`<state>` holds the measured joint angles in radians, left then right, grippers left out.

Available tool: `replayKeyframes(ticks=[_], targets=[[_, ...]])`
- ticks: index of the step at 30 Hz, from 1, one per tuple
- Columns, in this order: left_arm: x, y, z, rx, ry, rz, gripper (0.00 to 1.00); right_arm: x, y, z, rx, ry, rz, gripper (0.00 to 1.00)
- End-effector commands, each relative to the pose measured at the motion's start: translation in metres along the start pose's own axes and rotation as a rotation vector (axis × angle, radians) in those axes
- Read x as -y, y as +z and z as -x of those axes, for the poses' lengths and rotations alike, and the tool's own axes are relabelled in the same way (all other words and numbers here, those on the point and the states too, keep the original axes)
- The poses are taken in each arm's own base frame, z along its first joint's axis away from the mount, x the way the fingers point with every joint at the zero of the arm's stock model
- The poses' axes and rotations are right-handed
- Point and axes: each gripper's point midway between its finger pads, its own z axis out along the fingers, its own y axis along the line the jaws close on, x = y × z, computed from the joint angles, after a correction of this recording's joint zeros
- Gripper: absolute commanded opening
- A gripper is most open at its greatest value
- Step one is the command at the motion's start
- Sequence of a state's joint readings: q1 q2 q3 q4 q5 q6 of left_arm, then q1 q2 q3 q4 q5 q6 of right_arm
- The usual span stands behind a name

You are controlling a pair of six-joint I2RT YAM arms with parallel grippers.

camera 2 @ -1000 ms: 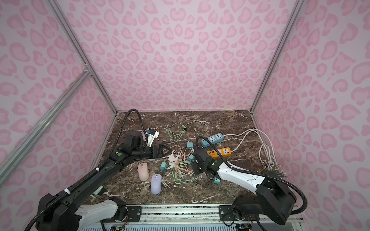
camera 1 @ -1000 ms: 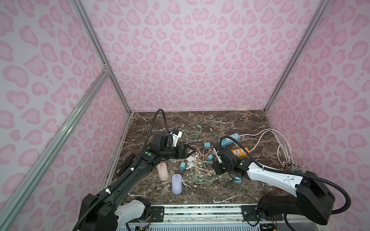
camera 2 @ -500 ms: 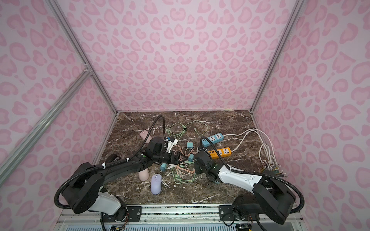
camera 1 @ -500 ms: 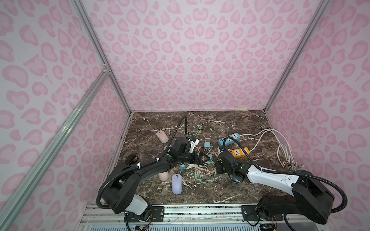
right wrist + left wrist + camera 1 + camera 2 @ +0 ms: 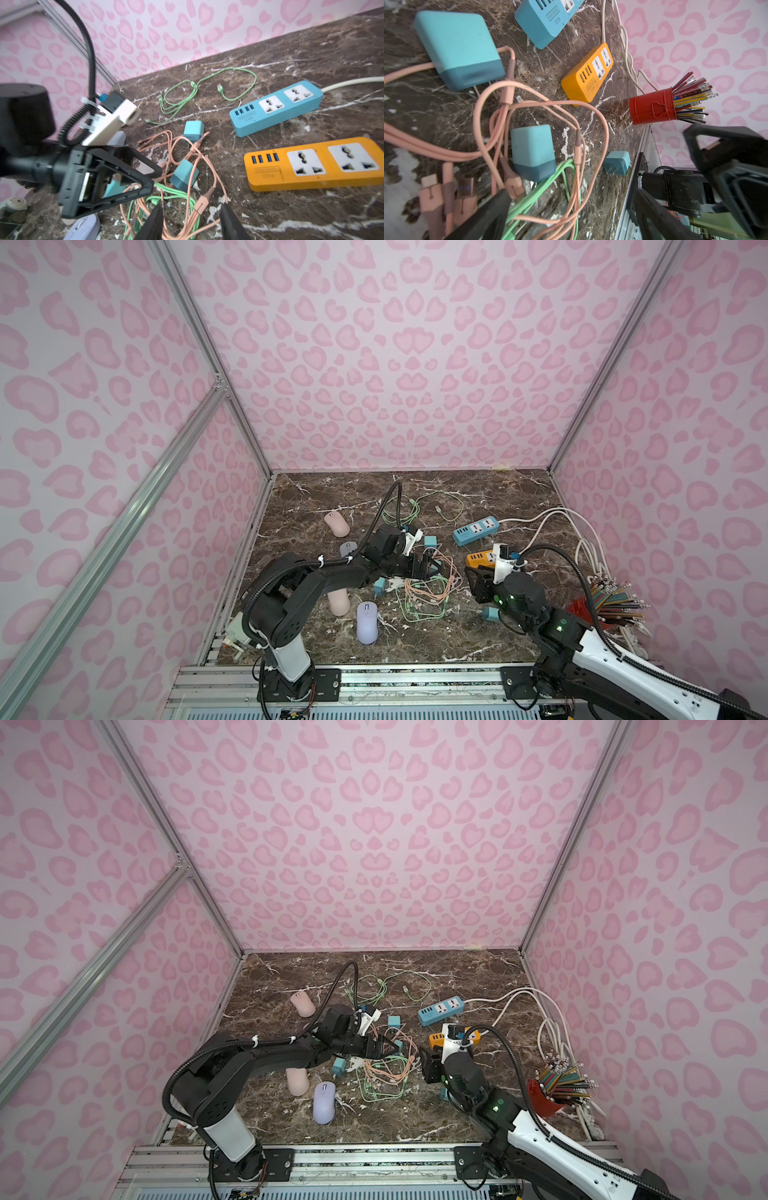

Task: Unplug the wireless mouse
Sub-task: Adjust the power cord at the center of the board.

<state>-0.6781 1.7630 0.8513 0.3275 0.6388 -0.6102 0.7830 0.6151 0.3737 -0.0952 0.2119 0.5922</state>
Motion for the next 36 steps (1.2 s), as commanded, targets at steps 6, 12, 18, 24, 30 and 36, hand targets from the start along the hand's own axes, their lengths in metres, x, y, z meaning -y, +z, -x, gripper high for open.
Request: replayKeyframes(ticks=[6,12,18,24,30,36], targets=[[0.006,0.025,0.026,0.061,0.015,-0.089,0.95,0.016,-0.014,-0.001,0.005,0.020,-0.046,0.49],[0.009,0.033,0.035,0.057,0.020,-0.096,0.93,0.021,-0.017,-0.006,0.008,0.031,-0.037,0.49],[0.038,0.004,0.043,0.061,0.093,-0.065,0.93,0.030,-0.012,-0.018,-0.029,0.023,-0.060,0.49],[0.056,-0.025,0.011,-0.009,0.178,0.035,0.94,0.037,-0.005,-0.027,-0.054,0.014,-0.068,0.49],[0.052,-0.024,-0.050,-0.129,0.212,0.110,0.95,0.047,0.002,-0.034,-0.068,0.009,-0.087,0.49],[0.034,-0.007,-0.074,-0.201,0.224,0.157,0.95,0.047,0.004,-0.035,-0.077,0.006,-0.084,0.48]])
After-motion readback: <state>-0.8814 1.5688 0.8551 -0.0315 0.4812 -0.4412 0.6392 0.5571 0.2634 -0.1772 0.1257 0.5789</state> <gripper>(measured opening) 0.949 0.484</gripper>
